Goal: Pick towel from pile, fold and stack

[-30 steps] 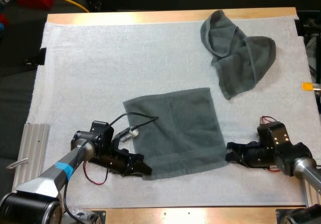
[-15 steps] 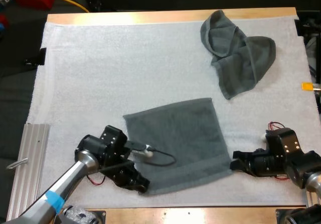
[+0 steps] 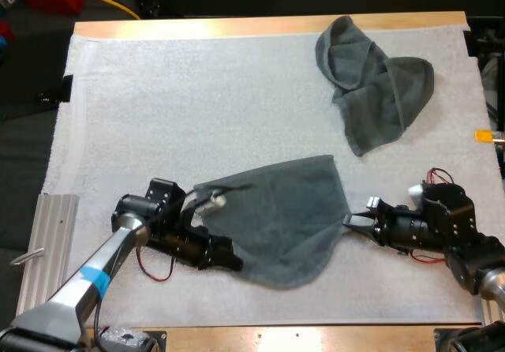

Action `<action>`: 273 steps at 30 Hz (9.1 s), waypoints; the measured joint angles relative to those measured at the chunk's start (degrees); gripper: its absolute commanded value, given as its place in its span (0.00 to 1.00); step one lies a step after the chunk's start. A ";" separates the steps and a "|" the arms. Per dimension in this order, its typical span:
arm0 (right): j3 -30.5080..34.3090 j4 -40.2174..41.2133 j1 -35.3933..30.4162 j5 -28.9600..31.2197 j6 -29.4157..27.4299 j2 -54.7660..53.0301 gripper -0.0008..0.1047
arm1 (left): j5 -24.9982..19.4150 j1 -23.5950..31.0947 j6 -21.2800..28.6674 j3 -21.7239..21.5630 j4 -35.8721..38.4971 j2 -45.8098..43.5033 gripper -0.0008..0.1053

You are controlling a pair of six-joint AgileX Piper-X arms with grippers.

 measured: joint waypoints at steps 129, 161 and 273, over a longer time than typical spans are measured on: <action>-27.61 25.53 -17.09 1.74 -49.90 26.08 0.64 | -10.69 11.43 -9.93 -2.42 0.21 -41.16 0.66; -28.35 8.70 -2.62 1.12 -32.41 42.29 0.64 | -10.75 11.43 -9.93 -2.42 0.21 -41.16 0.66; -28.96 14.87 15.01 14.53 -17.13 32.96 0.34 | -15.89 9.94 -9.93 -2.42 0.52 -41.16 0.66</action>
